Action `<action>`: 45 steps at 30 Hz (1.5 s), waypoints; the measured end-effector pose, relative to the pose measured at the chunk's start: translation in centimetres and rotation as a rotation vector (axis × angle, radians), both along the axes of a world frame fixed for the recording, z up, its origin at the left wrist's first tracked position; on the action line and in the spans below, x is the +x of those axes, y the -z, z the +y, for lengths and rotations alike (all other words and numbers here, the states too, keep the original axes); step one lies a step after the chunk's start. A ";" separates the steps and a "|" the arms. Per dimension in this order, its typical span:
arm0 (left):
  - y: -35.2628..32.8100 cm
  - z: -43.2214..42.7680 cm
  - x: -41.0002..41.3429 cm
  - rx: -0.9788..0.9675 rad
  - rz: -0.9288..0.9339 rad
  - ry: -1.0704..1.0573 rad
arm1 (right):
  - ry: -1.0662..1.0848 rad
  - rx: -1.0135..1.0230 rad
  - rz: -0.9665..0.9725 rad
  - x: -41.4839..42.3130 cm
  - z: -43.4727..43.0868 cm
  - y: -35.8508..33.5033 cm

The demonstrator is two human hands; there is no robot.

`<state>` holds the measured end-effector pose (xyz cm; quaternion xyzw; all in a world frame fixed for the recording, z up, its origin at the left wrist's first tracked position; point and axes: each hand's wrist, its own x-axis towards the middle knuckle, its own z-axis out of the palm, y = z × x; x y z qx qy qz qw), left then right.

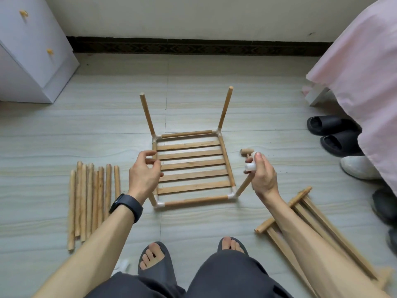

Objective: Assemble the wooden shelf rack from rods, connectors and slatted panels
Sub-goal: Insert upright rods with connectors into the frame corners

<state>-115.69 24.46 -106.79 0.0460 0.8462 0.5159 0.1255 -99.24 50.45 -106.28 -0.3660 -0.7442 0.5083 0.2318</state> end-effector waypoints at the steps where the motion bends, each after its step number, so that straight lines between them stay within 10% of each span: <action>1: 0.0 -0.5 -0.2 0.051 -0.021 -0.016 | 0.023 0.083 -0.027 0.3 -0.2 -0.5; 8: 1.6 -8.4 0.7 0.106 -0.016 -0.289 | -0.162 0.819 0.059 -1.9 -6.3 -4.0; 18: 8.4 -22.8 9.3 -0.543 -0.267 -0.311 | -1.177 0.991 -0.245 -12.0 -19.6 -2.7; 38: 14.2 -24.8 10.5 -1.076 -0.314 0.316 | -1.175 1.020 -0.351 -11.6 -21.1 -0.5; 45: 12.1 -24.6 9.1 -0.951 -0.382 0.267 | -1.165 0.972 -0.419 -12.6 -20.6 -0.2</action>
